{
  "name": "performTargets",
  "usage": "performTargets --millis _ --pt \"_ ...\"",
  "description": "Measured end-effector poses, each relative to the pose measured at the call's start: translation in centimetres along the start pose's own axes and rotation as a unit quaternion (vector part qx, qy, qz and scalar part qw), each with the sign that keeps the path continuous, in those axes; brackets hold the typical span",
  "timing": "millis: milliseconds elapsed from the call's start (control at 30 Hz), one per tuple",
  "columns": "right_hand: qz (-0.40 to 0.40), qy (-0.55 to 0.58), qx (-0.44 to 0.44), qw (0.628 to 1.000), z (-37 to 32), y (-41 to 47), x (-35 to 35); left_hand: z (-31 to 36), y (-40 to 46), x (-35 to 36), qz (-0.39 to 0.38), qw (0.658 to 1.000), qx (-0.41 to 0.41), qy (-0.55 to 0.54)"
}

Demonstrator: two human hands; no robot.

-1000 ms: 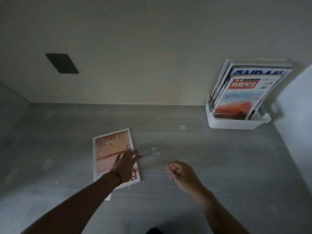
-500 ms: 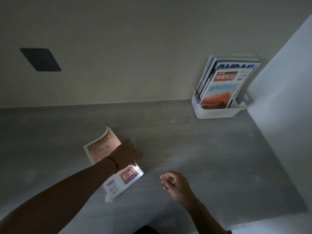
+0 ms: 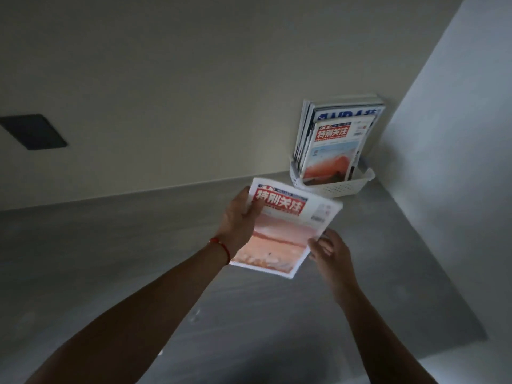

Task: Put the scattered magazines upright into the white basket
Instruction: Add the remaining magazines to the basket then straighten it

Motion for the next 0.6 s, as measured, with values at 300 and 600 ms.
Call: performTargets --millis 300,600 --pt "0.163 -0.239 -0.23 0.929 -8.8 12.4 -11.7 6.6 8.7 7.2 0.08 0.975 0.097 0.185" --pt "0.119 -0.23 -0.281 0.924 -11.1 24.6 -15.0 7.1 15.6 13.6 0.126 0.979 0.042 0.154"
Point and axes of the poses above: each hand's wrist, its own y-axis towards the middle knuckle, its own x-axis out of the palm, z = x × y, the point moved 3 cm from there along y, towards the middle knuckle, and after that the axes turned 8 degrees about -y, right-handed, at the moved point
